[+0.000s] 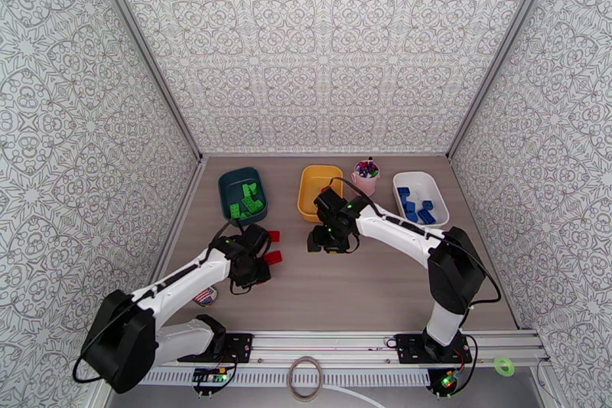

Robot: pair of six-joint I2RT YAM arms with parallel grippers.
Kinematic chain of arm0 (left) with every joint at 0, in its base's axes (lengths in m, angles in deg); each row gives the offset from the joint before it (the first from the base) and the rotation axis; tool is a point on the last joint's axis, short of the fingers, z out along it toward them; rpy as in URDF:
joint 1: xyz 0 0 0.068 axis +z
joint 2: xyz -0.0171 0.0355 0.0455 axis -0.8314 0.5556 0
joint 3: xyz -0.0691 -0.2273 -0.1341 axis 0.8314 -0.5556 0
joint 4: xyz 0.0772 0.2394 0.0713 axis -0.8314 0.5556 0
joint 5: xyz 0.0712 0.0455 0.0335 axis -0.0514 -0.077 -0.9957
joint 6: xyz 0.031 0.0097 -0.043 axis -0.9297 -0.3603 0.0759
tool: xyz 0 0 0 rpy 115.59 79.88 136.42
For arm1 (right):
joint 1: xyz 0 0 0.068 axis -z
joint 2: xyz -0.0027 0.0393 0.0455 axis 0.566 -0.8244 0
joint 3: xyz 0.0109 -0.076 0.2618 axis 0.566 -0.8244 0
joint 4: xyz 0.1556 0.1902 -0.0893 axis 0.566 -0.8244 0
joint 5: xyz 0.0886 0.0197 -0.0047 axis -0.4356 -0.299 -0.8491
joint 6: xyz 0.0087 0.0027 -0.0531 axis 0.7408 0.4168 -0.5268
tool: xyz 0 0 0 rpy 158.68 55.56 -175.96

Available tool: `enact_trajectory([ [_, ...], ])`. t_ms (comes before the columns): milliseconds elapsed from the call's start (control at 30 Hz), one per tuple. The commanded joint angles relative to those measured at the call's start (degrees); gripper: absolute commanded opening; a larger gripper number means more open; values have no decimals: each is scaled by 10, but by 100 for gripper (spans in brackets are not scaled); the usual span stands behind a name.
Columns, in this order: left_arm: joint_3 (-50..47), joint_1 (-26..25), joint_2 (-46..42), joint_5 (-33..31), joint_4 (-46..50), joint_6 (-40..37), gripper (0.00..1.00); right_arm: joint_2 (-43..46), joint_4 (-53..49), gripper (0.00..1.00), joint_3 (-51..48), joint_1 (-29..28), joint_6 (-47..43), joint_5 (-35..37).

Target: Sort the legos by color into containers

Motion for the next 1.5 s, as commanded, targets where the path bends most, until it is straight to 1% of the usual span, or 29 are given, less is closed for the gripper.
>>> enact_trajectory([
  [0, 34, -7, -12, 19, 9, 10, 34, 14, -15, 57, 14, 3, -3, 15],
  [267, 109, -11, 19, 42, -34, 0, 34, 20, -38, 57, 54, 29, -17, 17],
  [600, 192, -9, 102, 74, -99, -4, 34, 59, -52, 57, 51, 98, -28, 8],
  [767, 259, -6, 171, 100, -131, -5, 33, 95, -60, 57, 28, 139, -34, 12],
  [900, 328, -1, 239, 111, -146, -6, 33, 126, -62, 57, 2, 158, -34, 15],
  [933, 353, 1, 262, 111, -147, -9, 33, 135, -63, 57, -6, 161, -34, 18],
  [967, 379, 3, 285, 127, -143, -12, 33, 143, -64, 57, -13, 162, -32, 20],
  [1067, 468, 10, 353, 131, -127, -25, 33, 166, -60, 57, -38, 164, -25, 25],
  [1133, 527, 16, 396, 132, -107, -35, 38, 179, -56, 57, -54, 165, -18, 25],
  [1233, 601, 27, 449, 125, -71, -44, 57, 193, -48, 57, -73, 166, -9, 24],
  [1300, 631, 32, 466, 121, -53, -53, 68, 198, -46, 57, -79, 166, -7, 24],
  [1367, 648, 35, 469, 118, -40, -63, 73, 199, -47, 58, -81, 167, -10, 26],
  [1433, 650, 35, 461, 118, -31, -72, 75, 197, -48, 58, -79, 167, -13, 27],
  [1467, 646, 34, 454, 99, -27, -77, 75, 194, -49, 58, -78, 167, -15, 27],
])
